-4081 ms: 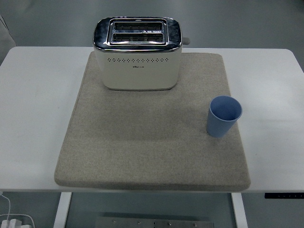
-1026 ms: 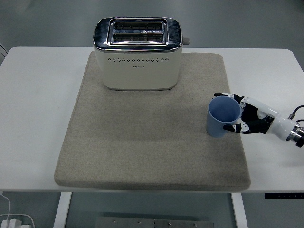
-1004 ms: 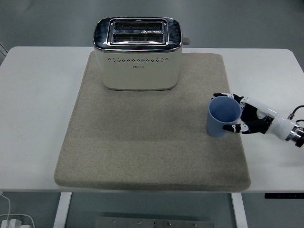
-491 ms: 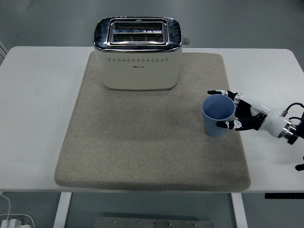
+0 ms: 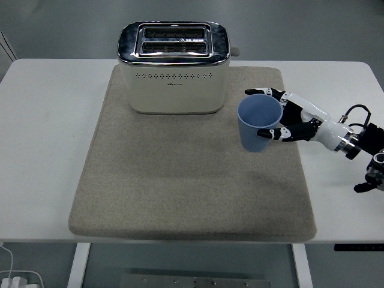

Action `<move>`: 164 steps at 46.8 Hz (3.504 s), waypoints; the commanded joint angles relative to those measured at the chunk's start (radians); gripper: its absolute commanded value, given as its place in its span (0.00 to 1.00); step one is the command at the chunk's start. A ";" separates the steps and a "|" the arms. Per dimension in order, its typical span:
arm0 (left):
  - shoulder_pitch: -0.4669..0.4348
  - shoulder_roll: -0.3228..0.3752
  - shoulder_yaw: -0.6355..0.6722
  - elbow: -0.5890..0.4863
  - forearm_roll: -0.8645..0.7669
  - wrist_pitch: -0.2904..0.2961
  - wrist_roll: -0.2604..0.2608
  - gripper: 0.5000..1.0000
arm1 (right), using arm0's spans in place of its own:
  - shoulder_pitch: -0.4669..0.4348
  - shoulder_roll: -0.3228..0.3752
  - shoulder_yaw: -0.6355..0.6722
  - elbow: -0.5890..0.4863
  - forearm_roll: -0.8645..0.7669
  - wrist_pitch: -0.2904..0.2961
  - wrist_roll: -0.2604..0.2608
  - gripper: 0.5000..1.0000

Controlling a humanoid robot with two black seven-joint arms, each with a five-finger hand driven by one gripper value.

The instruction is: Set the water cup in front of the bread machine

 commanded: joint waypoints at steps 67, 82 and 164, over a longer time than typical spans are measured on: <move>0.000 0.000 0.000 0.000 0.000 0.000 0.000 1.00 | 0.047 0.455 -0.064 -0.063 0.011 -0.379 -0.283 0.63; 0.000 0.000 0.000 0.000 0.000 0.000 0.000 1.00 | 0.041 0.455 -0.067 -0.077 0.012 -0.381 -0.278 0.72; 0.000 0.000 0.000 0.000 0.000 0.000 0.000 1.00 | 0.041 0.210 0.005 -0.065 0.052 -0.090 -0.053 0.84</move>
